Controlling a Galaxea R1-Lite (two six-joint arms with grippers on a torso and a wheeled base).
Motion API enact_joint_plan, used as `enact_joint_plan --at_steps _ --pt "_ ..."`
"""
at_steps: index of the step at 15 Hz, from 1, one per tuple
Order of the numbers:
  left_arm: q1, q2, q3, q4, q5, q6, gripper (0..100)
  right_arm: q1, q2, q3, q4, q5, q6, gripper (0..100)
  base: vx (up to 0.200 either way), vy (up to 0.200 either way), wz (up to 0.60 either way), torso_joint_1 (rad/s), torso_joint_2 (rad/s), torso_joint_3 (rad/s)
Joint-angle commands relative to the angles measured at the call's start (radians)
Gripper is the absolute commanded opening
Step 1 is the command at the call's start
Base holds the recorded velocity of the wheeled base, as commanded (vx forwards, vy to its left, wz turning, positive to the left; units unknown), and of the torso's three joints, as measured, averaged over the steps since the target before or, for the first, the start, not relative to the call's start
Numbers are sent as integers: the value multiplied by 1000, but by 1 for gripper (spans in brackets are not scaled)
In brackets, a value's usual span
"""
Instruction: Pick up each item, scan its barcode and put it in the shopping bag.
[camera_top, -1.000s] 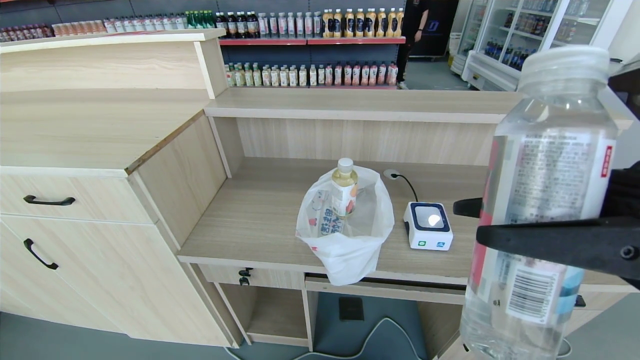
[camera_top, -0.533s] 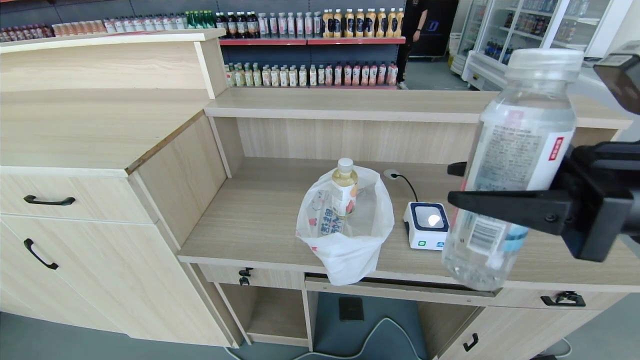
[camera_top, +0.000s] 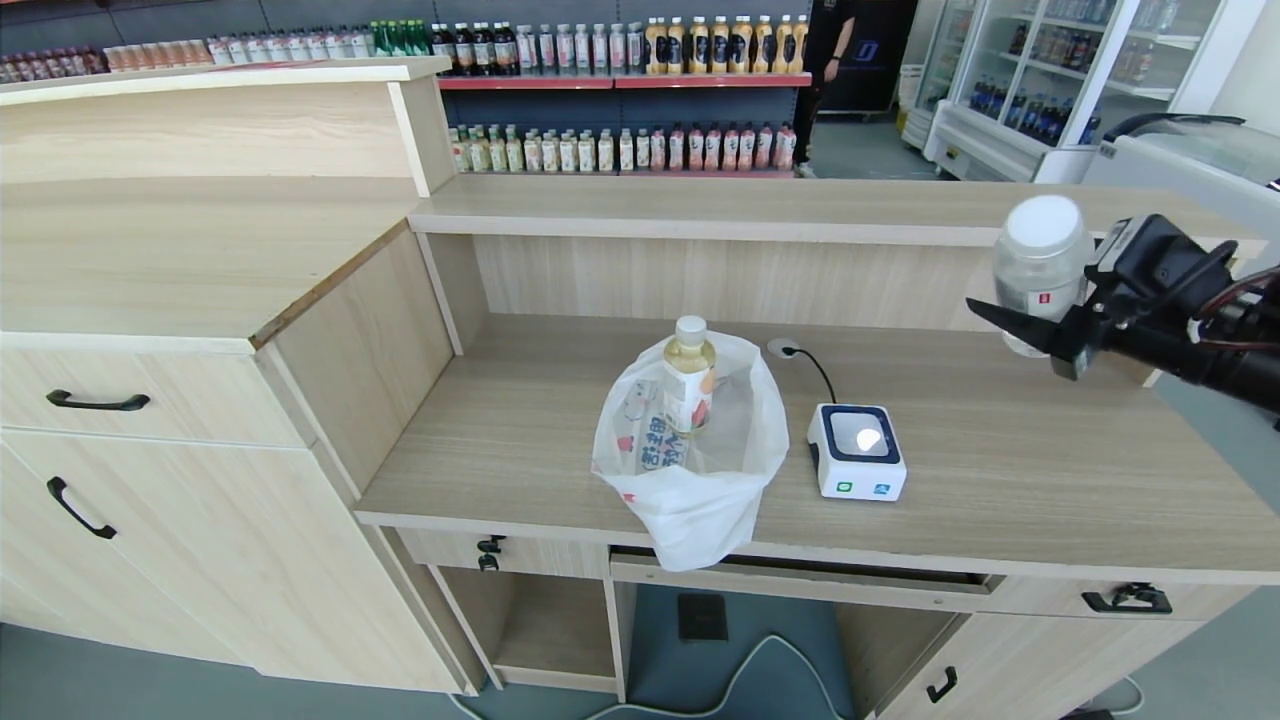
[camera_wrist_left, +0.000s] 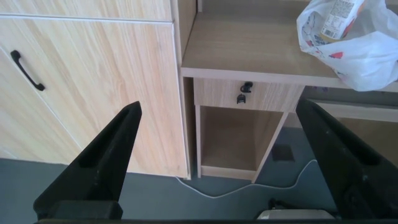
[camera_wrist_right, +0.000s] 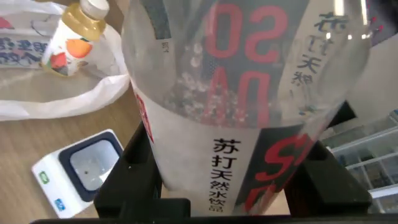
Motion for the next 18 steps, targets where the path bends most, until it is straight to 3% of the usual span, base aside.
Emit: enact_joint_plan --at_steps 1,2,3,5,7,11,18 --pt "0 0 0 0 0 0 100 -23 177 -8 -147 5 -53 0 0 0 0 0 0 0" --pt "0 0 0 0 0 0 100 -22 184 -8 -160 5 -55 0 0 0 0 0 0 0" --pt "0 0 0 0 0 0 100 4 264 -23 -284 45 -61 0 0 0 0 0 0 0" --pt "0 0 0 0 0 0 100 7 319 -28 -368 68 -87 0 0 0 0 0 0 0" --pt "1 0 0 0 0 0 100 7 352 -56 -376 69 -119 0 0 0 0 0 0 0" --pt "0 0 0 0 0 0 100 -11 391 -76 -387 150 -166 0 0 0 600 2 5 1" --pt "0 0 0 0 0 0 100 -86 490 -45 -440 272 -188 0 0 0 0 0 0 0"
